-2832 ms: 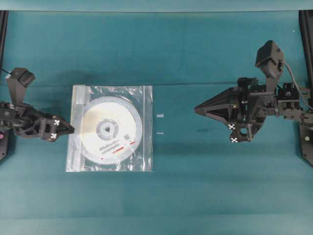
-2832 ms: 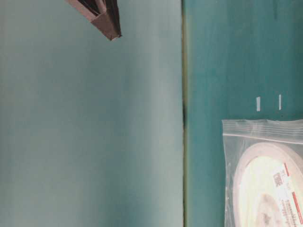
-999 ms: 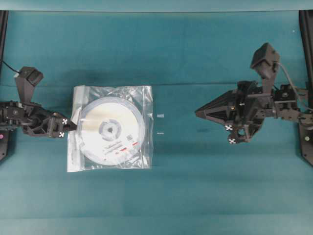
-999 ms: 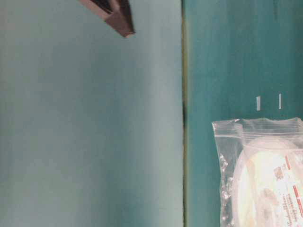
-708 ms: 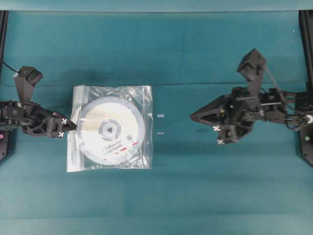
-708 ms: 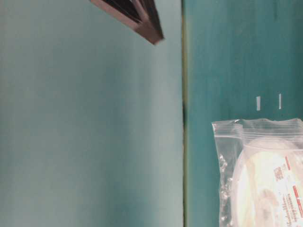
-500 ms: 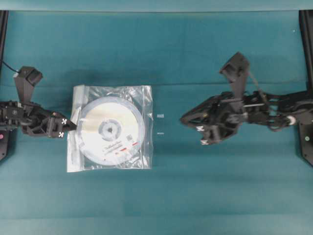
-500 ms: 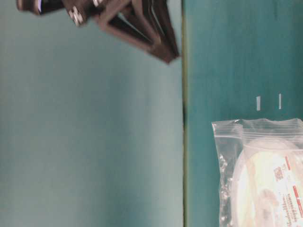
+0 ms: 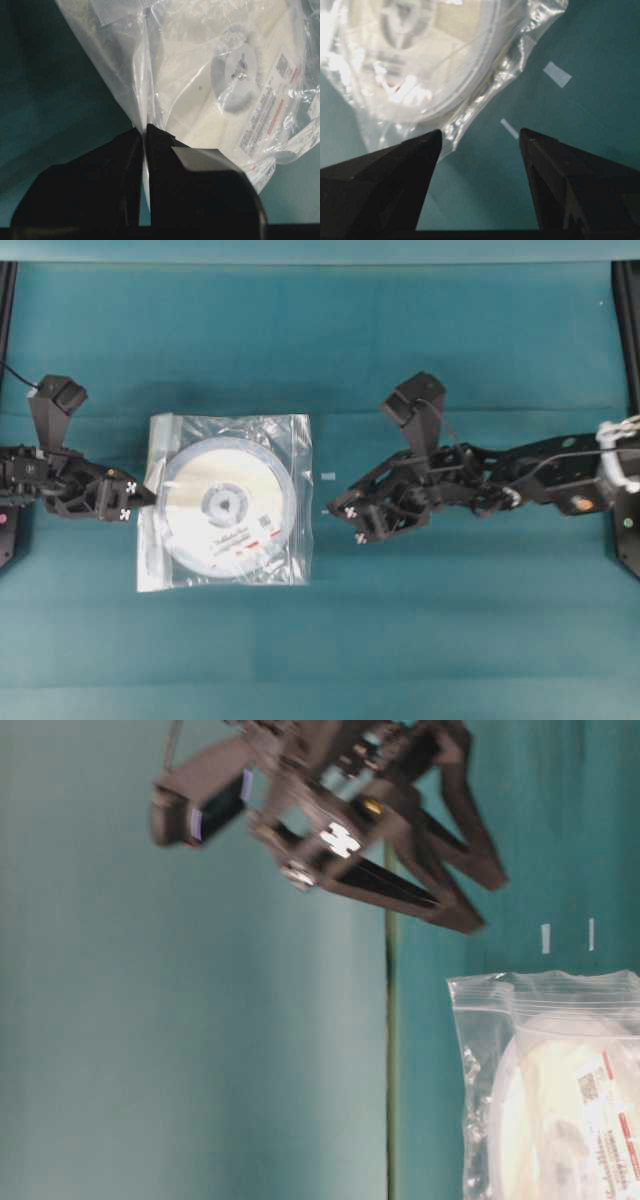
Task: Take out the reel from the clear zip bag.
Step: 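Reach the right gripper over the bag to the reel's right rim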
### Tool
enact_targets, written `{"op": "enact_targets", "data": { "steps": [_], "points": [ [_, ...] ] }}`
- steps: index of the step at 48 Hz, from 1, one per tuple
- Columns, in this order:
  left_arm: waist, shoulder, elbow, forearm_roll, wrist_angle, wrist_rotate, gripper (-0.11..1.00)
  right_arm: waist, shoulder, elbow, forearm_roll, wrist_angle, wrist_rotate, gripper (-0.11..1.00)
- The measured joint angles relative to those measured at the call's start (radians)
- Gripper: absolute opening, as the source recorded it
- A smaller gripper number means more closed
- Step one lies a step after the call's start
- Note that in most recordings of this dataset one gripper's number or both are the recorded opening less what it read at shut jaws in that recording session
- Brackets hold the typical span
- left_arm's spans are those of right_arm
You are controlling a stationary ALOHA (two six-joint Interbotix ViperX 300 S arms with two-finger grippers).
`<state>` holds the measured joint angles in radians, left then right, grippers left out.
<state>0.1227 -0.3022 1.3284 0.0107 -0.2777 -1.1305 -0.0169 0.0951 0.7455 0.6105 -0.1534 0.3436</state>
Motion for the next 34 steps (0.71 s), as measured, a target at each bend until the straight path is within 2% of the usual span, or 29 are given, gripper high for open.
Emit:
{"op": "enact_targets", "data": {
  "steps": [34],
  "points": [
    [0.0,0.0,0.0,0.002,0.0,0.003,0.03,-0.035,0.206,-0.201,0.008,0.023,0.0,0.78]
  ]
}}
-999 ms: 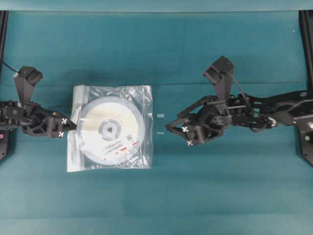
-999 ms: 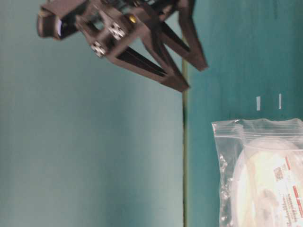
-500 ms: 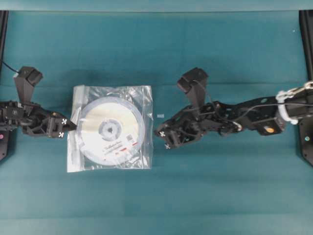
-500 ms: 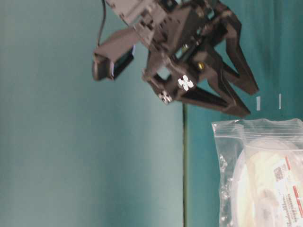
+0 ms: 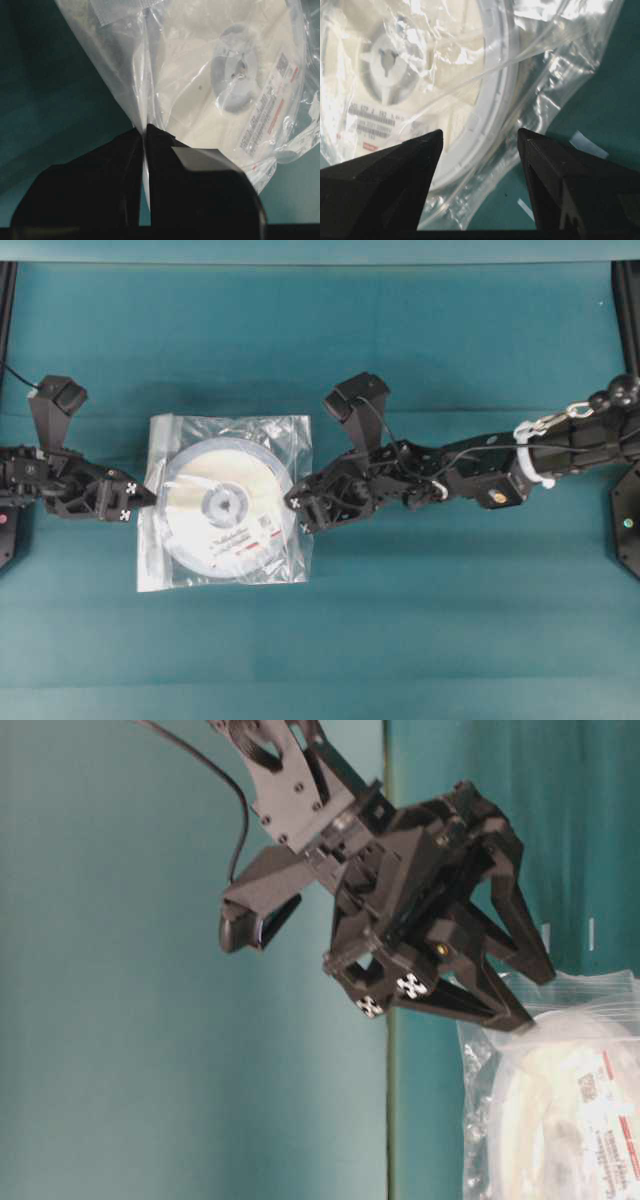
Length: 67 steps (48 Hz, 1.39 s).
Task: Take out the reel from the clear zip bag.
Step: 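Reach the right gripper over the bag to the reel's right rim, then grip the white reel's rim through the bag opening with the right gripper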
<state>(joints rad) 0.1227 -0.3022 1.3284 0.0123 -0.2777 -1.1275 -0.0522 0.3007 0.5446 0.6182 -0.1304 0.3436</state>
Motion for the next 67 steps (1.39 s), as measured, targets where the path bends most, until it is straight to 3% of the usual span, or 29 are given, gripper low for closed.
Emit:
{"op": "enact_targets", "data": {
  "steps": [7,21,47,67],
  "points": [
    [0.0,0.0,0.0,-0.002,0.002,0.002,0.03,0.0,0.003,-0.011,0.009,0.0,0.0,0.78],
    [0.0,0.0,0.0,0.0,0.0,0.002,0.03,0.0,0.009,-0.012,0.074,-0.002,0.002,0.78],
    [0.0,0.0,0.002,-0.002,0.002,0.009,0.03,0.002,0.054,-0.067,0.115,0.006,0.002,0.76],
    [0.0,0.0,0.003,0.0,0.003,0.009,0.03,0.006,0.061,-0.083,0.117,0.018,0.002,0.45]
  ]
}}
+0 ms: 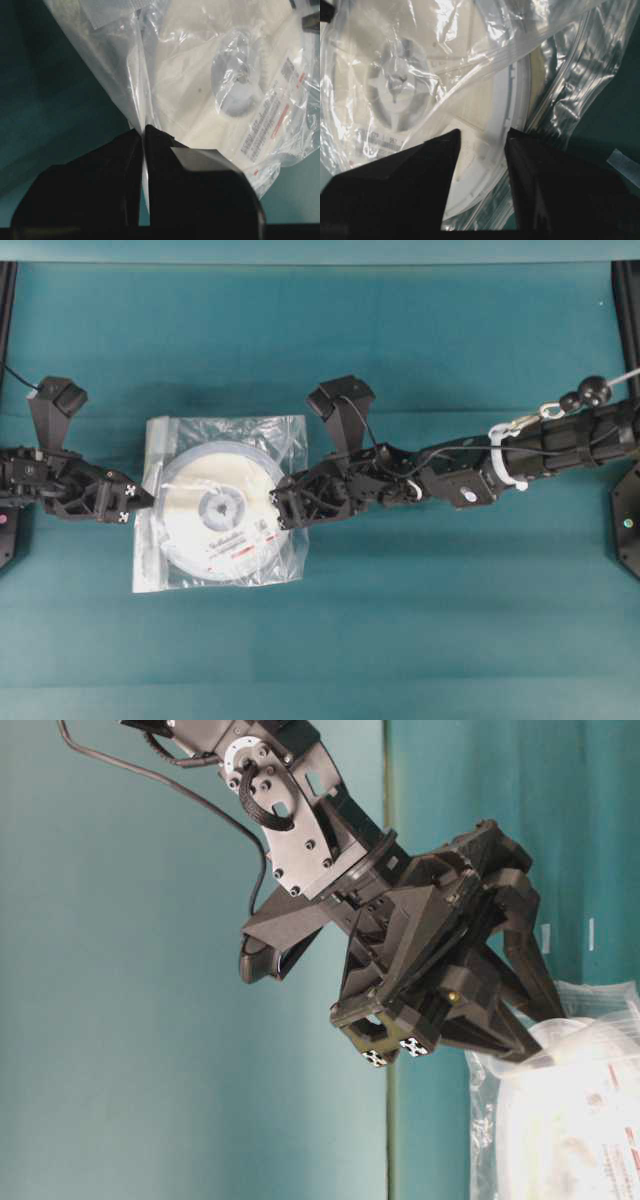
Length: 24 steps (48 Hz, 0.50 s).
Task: Take out the reel from the clear zip bag.
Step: 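Grip the white reel's rim through the bag opening with the right gripper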
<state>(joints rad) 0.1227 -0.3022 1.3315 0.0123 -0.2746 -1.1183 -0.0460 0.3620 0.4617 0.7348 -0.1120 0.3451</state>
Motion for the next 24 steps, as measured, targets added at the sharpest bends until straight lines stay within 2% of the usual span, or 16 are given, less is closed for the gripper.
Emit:
{"op": "enact_targets", "data": {
  "steps": [9,16,24],
  "points": [
    [0.0,0.002,0.002,-0.002,0.0,-0.002,0.03,-0.002,0.0,0.0,0.0,0.0,0.0,0.32],
    [0.0,0.0,0.0,0.0,0.0,0.0,0.03,-0.003,0.0,0.003,-0.002,0.0,0.0,0.15],
    [0.0,0.0,0.0,-0.002,0.0,-0.002,0.03,-0.005,-0.011,0.009,0.0,-0.006,0.0,0.11]
  ]
}}
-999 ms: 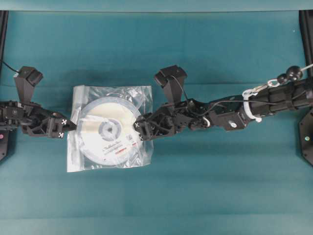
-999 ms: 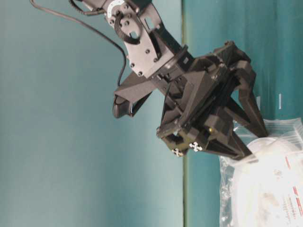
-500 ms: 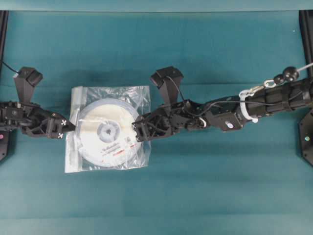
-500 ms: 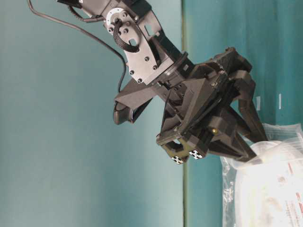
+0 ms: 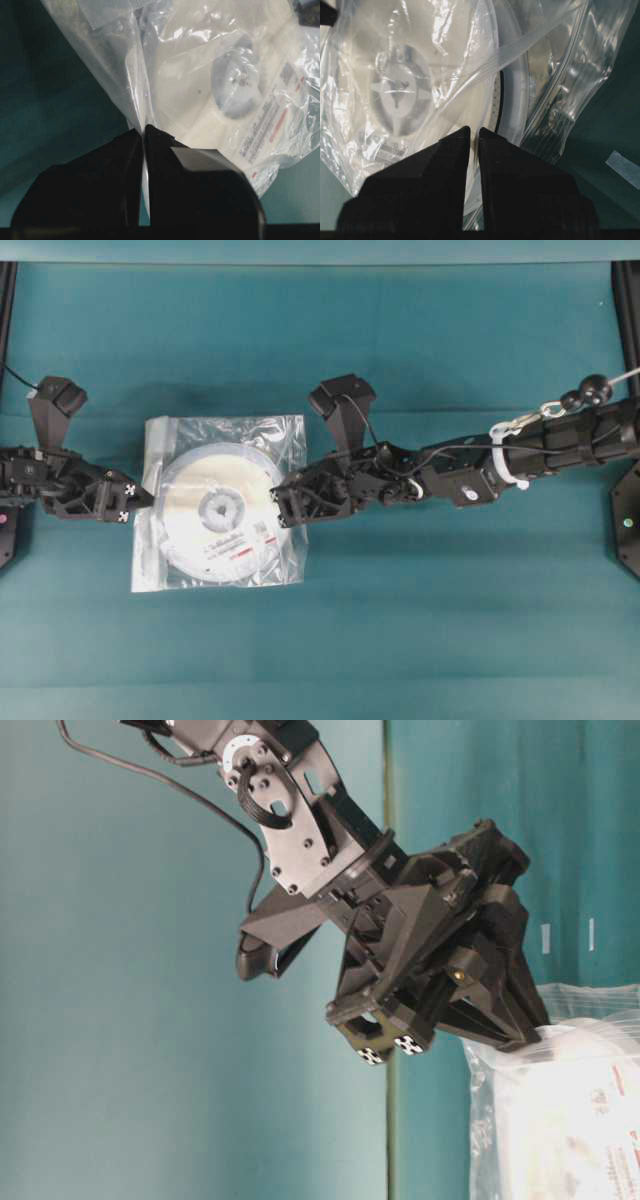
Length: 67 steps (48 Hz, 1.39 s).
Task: Take out the reel from the clear zip bag.
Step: 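Grip the white reel's rim through the bag opening with the right gripper, then drag the reel rightward out of the bag while the left gripper holds it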
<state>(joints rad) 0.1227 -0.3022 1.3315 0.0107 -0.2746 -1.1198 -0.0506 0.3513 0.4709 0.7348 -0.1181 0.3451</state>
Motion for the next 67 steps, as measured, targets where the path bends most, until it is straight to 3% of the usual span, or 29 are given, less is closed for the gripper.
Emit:
{"op": "enact_targets", "data": {
  "steps": [37,67],
  "points": [
    [0.0,0.0,0.0,0.002,-0.002,0.002,0.03,-0.003,-0.031,0.044,0.0,0.0,0.0,0.11],
    [0.0,-0.002,0.0,0.002,-0.002,0.002,0.03,-0.006,-0.137,0.178,0.014,-0.002,0.0,0.11]
  ]
}}
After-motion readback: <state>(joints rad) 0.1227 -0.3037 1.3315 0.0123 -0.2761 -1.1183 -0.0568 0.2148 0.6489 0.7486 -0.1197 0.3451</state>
